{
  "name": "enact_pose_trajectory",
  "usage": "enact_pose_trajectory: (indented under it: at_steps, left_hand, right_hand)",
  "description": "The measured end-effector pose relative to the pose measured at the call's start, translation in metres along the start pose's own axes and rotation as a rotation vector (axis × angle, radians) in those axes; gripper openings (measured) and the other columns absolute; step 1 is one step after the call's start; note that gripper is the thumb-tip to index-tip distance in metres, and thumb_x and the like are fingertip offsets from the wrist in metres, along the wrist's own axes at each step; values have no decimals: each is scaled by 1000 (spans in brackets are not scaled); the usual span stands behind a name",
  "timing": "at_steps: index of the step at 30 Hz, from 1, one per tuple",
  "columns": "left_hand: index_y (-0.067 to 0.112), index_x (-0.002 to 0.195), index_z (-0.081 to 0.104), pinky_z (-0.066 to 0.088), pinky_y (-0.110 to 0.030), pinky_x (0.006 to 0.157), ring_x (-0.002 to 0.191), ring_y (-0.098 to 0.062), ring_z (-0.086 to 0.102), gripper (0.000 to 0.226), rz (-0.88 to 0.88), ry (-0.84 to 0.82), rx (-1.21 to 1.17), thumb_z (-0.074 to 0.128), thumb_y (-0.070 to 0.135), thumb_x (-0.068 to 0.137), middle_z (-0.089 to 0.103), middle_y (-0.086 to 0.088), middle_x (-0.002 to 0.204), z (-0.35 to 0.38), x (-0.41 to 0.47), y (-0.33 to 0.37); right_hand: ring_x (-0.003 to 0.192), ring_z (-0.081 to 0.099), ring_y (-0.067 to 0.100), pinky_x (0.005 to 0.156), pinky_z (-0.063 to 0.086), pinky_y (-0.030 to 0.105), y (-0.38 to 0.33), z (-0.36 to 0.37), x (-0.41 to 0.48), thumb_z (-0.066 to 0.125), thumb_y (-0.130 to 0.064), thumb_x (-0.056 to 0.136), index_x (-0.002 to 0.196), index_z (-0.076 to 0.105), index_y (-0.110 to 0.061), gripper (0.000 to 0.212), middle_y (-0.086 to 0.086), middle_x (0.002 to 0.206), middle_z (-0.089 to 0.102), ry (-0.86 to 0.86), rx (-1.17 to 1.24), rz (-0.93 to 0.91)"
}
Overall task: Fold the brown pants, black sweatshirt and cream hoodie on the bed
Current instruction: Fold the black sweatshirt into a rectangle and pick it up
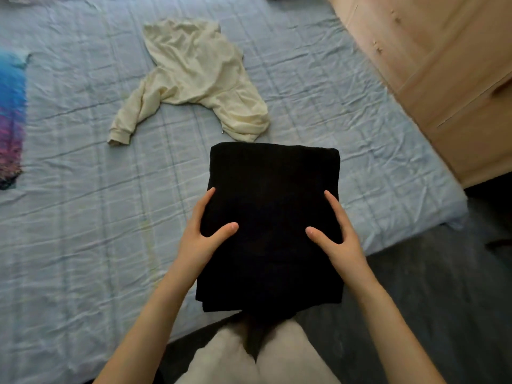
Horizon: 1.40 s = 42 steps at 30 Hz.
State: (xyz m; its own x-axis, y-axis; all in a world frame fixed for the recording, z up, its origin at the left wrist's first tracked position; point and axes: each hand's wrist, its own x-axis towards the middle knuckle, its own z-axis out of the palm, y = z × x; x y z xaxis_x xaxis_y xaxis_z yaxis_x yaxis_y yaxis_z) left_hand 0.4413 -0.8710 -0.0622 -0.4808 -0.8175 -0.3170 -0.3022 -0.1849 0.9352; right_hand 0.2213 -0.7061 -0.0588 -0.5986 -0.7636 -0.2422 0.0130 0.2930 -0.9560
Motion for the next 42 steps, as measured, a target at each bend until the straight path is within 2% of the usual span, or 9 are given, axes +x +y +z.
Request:
enact_pose_trajectory:
  at_steps: [8, 10, 17, 21, 29, 32, 34, 38, 42]
  left_hand:
    - [59, 133, 42, 51, -9, 77, 102, 13, 59, 68, 117, -300, 71, 77, 41, 77, 57, 23, 125, 51, -1, 72]
    - [55, 134, 43, 53, -16, 86, 104, 8, 61, 67, 140, -367, 75, 77, 34, 80, 60, 19, 124, 82, 0, 86]
    - [48, 137, 45, 52, -30, 97, 114, -4, 61, 67, 160, -584, 97, 77, 30, 81, 57, 11, 133, 256, 1, 116]
    - [51, 135, 46, 53, -23, 90, 108, -1, 64, 65, 179, -692, 122, 77, 31, 81, 62, 14, 127, 385, -5, 127]
    - [57, 130, 48, 51, -11, 81, 106, 7, 62, 69, 143, -607, 80, 82, 45, 71, 62, 31, 117, 580, -7, 171]
    - [58, 130, 47, 49, -22, 91, 108, 2, 62, 70, 142, -518, 90, 80, 45, 69, 60, 22, 125, 626, 22, 190]
    - [58, 130, 47, 49, -13, 83, 103, 7, 63, 68, 156, -474, 93, 80, 41, 73, 61, 23, 121, 657, 50, 201]
    - [54, 133, 46, 46, -1, 70, 100, 12, 61, 62, 154, -440, 85, 75, 34, 82, 60, 25, 120, 721, 109, 224]
    - [53, 135, 44, 50, -11, 79, 104, 8, 62, 63, 151, -454, 54, 74, 35, 83, 58, 25, 123, 787, 160, 263]
  right_hand:
    - [124, 48, -16, 90, 40, 0, -23, -50, -76, 76, -23, 87, 139, 48, -52, 66, -38, 133, 52, 335, 107, -27]
    - [122, 50, -15, 87, 41, 0, -20, -71, -86, 76, -23, 86, 139, 49, -50, 66, -40, 130, 54, 404, 137, -23]
    - [129, 49, -5, 103, 43, 23, 6, -211, -112, 77, -33, 83, 135, 50, -57, 63, -26, 142, 51, 646, 195, 12]
    - [117, 48, -21, 97, 42, 16, 30, -321, -125, 78, -34, 82, 132, 51, -59, 63, -45, 126, 52, 757, 218, 54]
    - [128, 52, 2, 105, 48, 35, 34, -534, -85, 77, -30, 85, 130, 51, -61, 61, -22, 142, 51, 682, 205, 88]
    - [117, 56, -10, 89, 54, 18, 35, -588, -37, 77, -30, 85, 129, 52, -62, 60, -34, 131, 55, 612, 215, 45]
    - [113, 55, -15, 79, 51, 7, 37, -621, 3, 77, -27, 85, 131, 53, -59, 61, -36, 127, 56, 571, 232, 26]
    - [109, 58, -16, 76, 48, 3, 30, -686, 82, 76, -19, 86, 136, 54, -48, 62, -32, 124, 60, 540, 230, 6]
    - [102, 52, -27, 70, 43, -3, 14, -757, 146, 76, -22, 86, 134, 53, -51, 61, -39, 119, 55, 532, 177, 7]
